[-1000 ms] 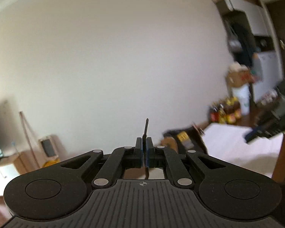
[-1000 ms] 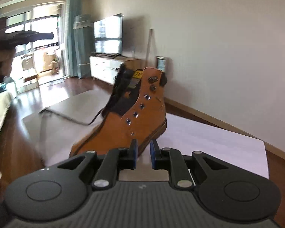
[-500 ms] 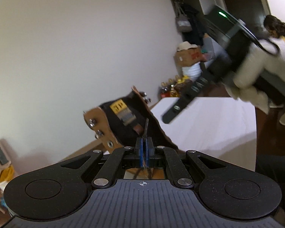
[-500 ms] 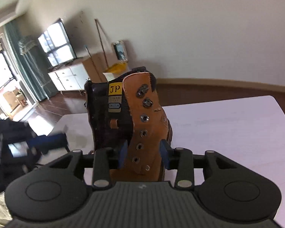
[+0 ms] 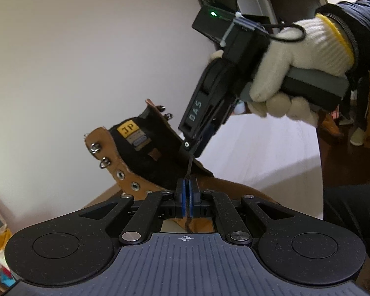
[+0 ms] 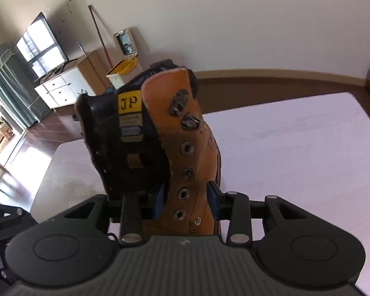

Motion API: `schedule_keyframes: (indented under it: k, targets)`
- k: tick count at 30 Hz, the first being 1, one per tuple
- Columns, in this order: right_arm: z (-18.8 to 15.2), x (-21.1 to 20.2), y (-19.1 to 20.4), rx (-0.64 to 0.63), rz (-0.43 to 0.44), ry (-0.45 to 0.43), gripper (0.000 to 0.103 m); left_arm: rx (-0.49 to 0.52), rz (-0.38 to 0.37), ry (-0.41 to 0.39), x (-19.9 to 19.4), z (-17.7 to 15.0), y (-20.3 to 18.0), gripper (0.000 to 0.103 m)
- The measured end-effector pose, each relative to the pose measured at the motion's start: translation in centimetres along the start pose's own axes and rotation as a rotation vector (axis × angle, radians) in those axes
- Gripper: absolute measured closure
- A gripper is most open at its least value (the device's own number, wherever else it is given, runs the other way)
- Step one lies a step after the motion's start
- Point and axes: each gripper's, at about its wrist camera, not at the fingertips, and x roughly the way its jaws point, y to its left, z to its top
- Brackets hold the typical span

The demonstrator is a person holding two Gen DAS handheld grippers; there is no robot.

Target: Lace up shoes with both hands

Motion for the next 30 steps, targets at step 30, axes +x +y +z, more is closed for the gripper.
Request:
schedule_keyframes:
  k: [30]
  targets:
    - [0.9,-3.0,-6.2,-0.157,0.333,0.008,0.095,0.49,-0.051,0.515,11.9,7.1,-4.2,0.1]
